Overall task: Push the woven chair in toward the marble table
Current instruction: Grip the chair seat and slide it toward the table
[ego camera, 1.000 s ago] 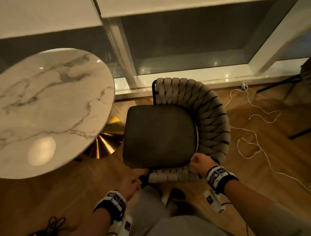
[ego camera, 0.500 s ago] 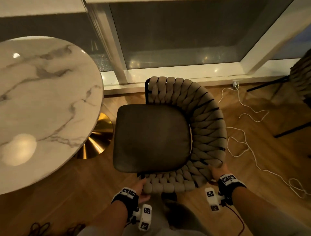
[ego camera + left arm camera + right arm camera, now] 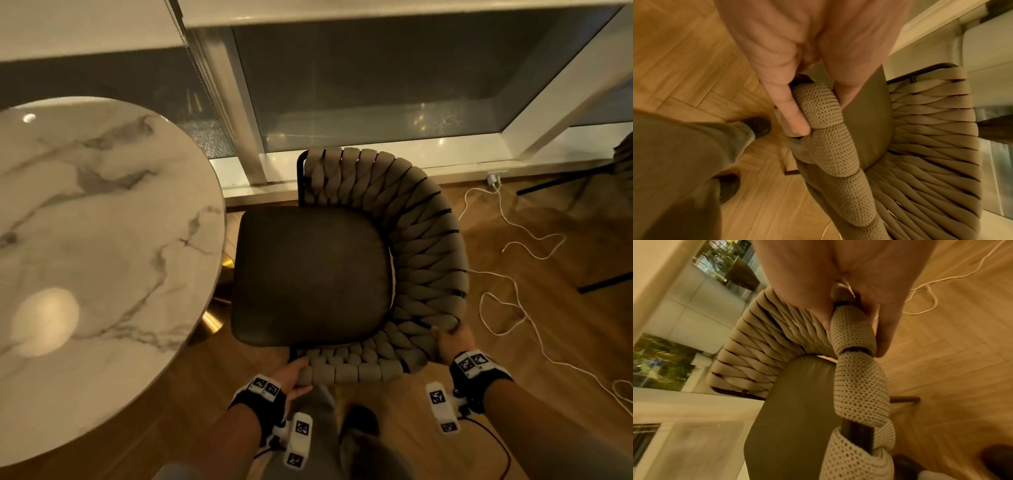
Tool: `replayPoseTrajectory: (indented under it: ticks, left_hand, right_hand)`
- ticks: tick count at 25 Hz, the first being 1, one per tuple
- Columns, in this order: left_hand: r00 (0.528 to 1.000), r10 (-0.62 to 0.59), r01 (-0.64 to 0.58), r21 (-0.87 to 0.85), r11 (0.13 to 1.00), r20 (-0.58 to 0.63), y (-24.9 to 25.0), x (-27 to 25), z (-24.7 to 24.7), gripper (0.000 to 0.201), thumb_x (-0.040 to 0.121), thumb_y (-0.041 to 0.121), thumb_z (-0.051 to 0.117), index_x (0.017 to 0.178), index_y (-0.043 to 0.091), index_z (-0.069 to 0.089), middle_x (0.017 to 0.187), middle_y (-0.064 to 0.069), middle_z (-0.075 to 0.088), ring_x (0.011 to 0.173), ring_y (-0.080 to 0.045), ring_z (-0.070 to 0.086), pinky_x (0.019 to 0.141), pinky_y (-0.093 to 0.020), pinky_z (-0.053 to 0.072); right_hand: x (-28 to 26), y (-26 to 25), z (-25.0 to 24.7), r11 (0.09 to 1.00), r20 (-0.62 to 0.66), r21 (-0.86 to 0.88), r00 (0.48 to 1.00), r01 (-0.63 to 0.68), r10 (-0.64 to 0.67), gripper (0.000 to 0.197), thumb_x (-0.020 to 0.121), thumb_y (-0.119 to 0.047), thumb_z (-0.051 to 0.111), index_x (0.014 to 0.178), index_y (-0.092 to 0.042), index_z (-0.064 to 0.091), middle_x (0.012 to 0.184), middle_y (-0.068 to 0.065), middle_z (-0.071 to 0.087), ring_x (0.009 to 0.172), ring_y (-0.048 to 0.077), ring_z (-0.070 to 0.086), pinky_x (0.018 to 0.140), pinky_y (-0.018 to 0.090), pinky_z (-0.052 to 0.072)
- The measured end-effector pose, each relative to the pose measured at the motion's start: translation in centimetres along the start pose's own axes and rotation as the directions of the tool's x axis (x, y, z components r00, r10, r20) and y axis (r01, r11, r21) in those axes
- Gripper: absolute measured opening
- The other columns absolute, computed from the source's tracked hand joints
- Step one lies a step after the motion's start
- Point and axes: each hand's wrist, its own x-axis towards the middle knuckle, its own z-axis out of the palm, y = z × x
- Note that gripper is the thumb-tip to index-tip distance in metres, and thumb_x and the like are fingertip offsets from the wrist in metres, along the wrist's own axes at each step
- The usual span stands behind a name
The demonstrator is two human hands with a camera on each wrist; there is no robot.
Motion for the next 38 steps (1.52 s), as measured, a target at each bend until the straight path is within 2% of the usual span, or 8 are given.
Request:
replayPoseTrajectory:
  ticks: [6,11,14,16,19,21,24,38]
  left_hand:
    - [0.996,0.083,-0.083,0.007,0.997,0.026,7.3,0.2,-0.7,0.026,0.097,0.012,0.051,0.122,0.005,0.053,0.122,-0.017,0.052,0.102,-0.026,0.051,0.071,-0.031,0.055]
    - [0.992,0.127,-0.127,-0.063,0.99,0.005,9.1,1.5,-0.6,0.035,0.094,0.019,0.055,0.128,0.011,0.049,0.131,-0.016,0.051,0.096,-0.024,0.055,0.06,-0.031,0.055]
    - [0.987,0.16,-0.156,0.092,0.983,-0.028,9.0,0.8,-0.6,0.052,0.091,0.039,0.059,0.135,0.014,0.046,0.121,-0.012,0.055,0.099,-0.027,0.055,0.084,-0.037,0.054]
    - [0.949,0.316,-0.291,0.426,0.857,0.014,8.3,0.4,-1.0,0.074,0.081,0.053,0.065,0.142,0.02,0.04,0.137,-0.006,0.051,0.12,-0.03,0.053,0.106,-0.04,0.041]
    - [0.854,0.502,-0.361,0.849,0.387,0.134,8.0,0.1,-1.0,0.105,0.065,0.068,0.068,0.15,0.023,0.025,0.151,-0.004,0.037,0.137,-0.03,0.04,0.115,-0.039,0.034]
    - [0.816,0.535,-0.327,0.938,0.116,0.219,8.3,1.0,-0.3,0.094,0.071,0.061,0.066,0.148,0.024,0.025,0.148,-0.01,0.039,0.133,-0.031,0.043,0.111,-0.043,0.04]
    - [0.811,0.509,-0.259,0.957,-0.131,0.289,8.8,2.0,0.3,0.058,0.09,0.037,0.058,0.14,0.017,0.035,0.139,-0.015,0.048,0.124,-0.033,0.051,0.103,-0.045,0.047]
    - [0.809,0.544,-0.097,0.963,-0.251,0.223,13.2,0.6,-3.2,0.054,0.095,0.034,0.052,0.139,0.007,0.038,0.138,-0.02,0.049,0.125,-0.036,0.052,0.102,-0.046,0.044]
  right_hand:
    - [5.9,-6.7,4.1,0.999,0.046,-0.04,0.999,-0.028,0.03,0.041,0.088,-0.018,0.069,0.125,-0.008,0.055,0.123,0.022,0.064,0.11,0.046,0.061,0.09,0.062,0.054]
    - [10.6,-8.5,6.0,0.999,0.11,-0.027,0.993,0.039,-0.036,0.039,0.089,-0.015,0.066,0.127,-0.013,0.053,0.129,0.021,0.06,0.118,0.046,0.057,0.095,0.065,0.051]
    - [7.0,-11.1,5.7,0.996,0.088,0.093,0.996,0.001,-0.009,0.042,0.092,-0.013,0.063,0.131,-0.015,0.047,0.132,0.018,0.057,0.118,0.044,0.056,0.095,0.068,0.049]
    - [3.9,-11.6,5.4,0.97,0.115,0.223,0.991,-0.096,0.072,0.053,0.093,-0.011,0.062,0.139,-0.023,0.038,0.13,0.01,0.051,0.113,0.04,0.053,0.093,0.07,0.048]
    - [0.7,-10.4,5.2,0.958,0.207,0.225,0.97,-0.177,0.131,0.077,0.089,-0.015,0.07,0.148,-0.036,0.024,0.135,0.004,0.046,0.119,0.04,0.054,0.085,0.062,0.054]
    - [0.2,-8.9,5.8,0.922,0.244,0.301,0.954,-0.245,0.174,0.076,0.091,-0.015,0.068,0.148,-0.042,0.024,0.133,0.01,0.05,0.117,0.041,0.058,0.085,0.065,0.054]
    - [0.4,-8.0,6.8,0.915,0.218,0.364,0.971,-0.173,0.097,0.053,0.096,-0.007,0.059,0.143,-0.021,0.039,0.133,0.024,0.056,0.102,0.044,0.063,0.075,0.057,0.058]
    - [-1.4,-12.7,11.2,0.904,0.284,0.4,0.958,-0.147,0.03,0.035,0.1,-0.006,0.051,0.129,-0.025,0.048,0.134,0.01,0.051,0.118,0.043,0.055,0.09,0.063,0.053]
